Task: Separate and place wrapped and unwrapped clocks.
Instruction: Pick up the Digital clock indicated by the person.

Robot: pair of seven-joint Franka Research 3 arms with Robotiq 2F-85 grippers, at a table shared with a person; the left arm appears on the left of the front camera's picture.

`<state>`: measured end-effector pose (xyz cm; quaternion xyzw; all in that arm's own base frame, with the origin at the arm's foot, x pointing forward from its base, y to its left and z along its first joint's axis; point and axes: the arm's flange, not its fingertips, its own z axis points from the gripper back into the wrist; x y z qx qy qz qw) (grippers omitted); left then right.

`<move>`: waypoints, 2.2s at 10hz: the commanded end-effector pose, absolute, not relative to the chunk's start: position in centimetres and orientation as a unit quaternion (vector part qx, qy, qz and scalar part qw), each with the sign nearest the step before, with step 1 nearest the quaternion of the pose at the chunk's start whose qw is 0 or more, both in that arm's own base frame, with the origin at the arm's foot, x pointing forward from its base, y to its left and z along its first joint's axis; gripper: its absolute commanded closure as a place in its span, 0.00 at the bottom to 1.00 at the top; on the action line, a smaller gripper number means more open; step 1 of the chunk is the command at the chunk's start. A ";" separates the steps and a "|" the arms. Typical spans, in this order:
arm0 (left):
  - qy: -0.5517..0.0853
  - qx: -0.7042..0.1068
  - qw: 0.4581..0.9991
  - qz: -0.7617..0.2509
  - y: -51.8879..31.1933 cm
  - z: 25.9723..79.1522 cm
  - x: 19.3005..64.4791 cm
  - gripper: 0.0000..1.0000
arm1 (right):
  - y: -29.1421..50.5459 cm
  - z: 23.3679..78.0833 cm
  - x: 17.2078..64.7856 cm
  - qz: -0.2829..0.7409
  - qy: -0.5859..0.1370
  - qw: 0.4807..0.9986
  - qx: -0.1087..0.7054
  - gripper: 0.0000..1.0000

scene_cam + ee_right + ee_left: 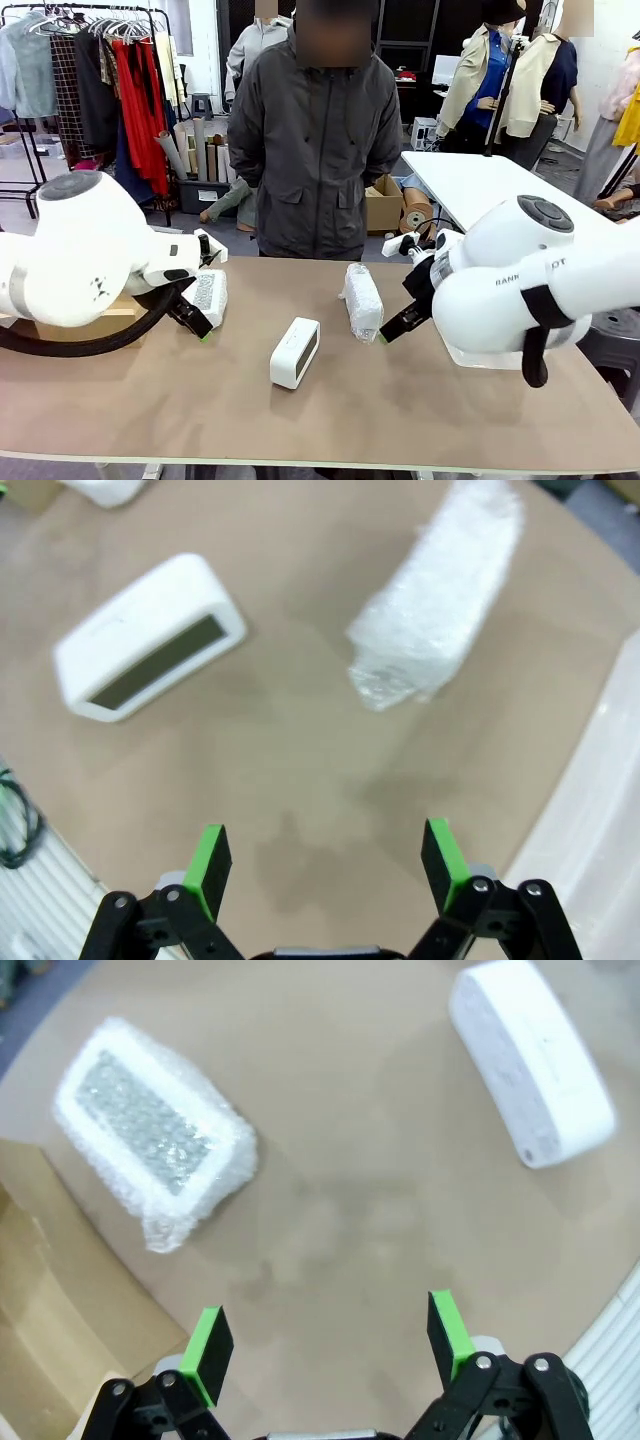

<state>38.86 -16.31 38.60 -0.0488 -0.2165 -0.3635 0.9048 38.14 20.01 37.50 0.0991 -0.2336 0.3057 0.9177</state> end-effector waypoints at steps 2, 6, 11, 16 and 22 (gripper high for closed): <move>-0.225 -0.082 0.866 -0.439 -13.1 43.0 39.6 0.00 | 19.2 39.5 41.3 0.330 -0.198 0.905 0.178 0.00; -0.305 -0.120 0.754 -0.570 -10.3 44.8 41.3 0.00 | 18.1 41.8 44.4 0.418 -0.212 0.848 0.246 0.00; -0.306 -0.101 0.751 -0.576 -10.1 45.8 40.9 0.00 | 17.0 43.7 45.3 0.430 -0.232 0.832 0.262 0.00; -0.306 -0.101 0.751 -0.576 -10.1 45.8 40.9 0.00 | 17.0 43.7 45.3 0.430 -0.232 0.832 0.262 0.00; -0.311 -0.115 0.703 -0.629 -8.8 47.9 42.4 0.00 | 16.7 45.0 48.6 0.536 -0.272 0.737 0.308 0.00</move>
